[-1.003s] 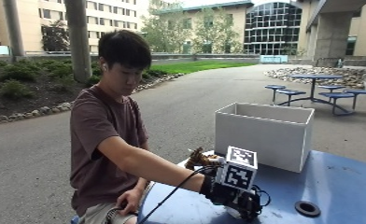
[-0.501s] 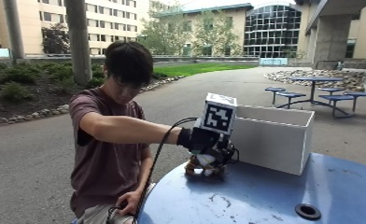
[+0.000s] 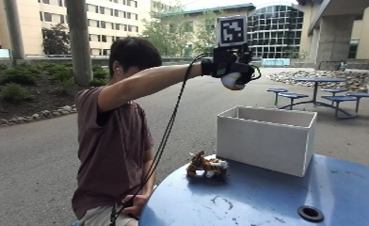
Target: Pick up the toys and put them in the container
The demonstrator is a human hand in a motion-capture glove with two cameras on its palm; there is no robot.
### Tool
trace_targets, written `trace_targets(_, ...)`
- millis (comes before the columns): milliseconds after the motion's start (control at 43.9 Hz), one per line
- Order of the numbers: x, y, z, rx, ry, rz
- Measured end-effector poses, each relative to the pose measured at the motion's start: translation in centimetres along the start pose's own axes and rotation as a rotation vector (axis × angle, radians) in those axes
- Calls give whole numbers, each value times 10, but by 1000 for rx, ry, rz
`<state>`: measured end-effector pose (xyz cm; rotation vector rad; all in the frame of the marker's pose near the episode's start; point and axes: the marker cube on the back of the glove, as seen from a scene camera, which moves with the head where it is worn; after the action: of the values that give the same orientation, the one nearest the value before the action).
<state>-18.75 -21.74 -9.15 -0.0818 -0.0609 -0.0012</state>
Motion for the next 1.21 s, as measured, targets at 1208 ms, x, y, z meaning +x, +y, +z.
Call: trace_targets(1208,-258,-48,75,-257,293,-507)
